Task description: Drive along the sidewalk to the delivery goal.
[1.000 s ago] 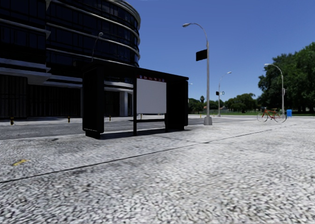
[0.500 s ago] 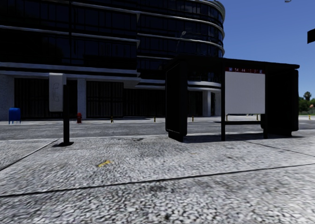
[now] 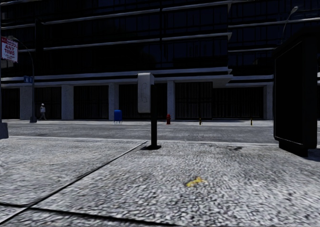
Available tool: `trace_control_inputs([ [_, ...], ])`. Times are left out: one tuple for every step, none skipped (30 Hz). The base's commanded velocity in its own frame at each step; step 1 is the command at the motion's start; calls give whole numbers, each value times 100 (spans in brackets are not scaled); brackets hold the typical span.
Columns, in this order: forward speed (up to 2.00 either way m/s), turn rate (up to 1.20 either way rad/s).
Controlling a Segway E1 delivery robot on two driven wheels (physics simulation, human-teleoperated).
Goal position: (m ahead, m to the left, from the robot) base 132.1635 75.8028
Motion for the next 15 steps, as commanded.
trace_control_inputs([
  [152, 97],
  [153, 97],
  [154, 97],
  [154, 97],
  [154, 97],
  [155, 97],
  [156, 97],
  [156, 97],
  [156, 97],
  [156, 97],
  [156, 97],
  [157, 97],
  [157, 97],
  [157, 97],
  [157, 97],
])
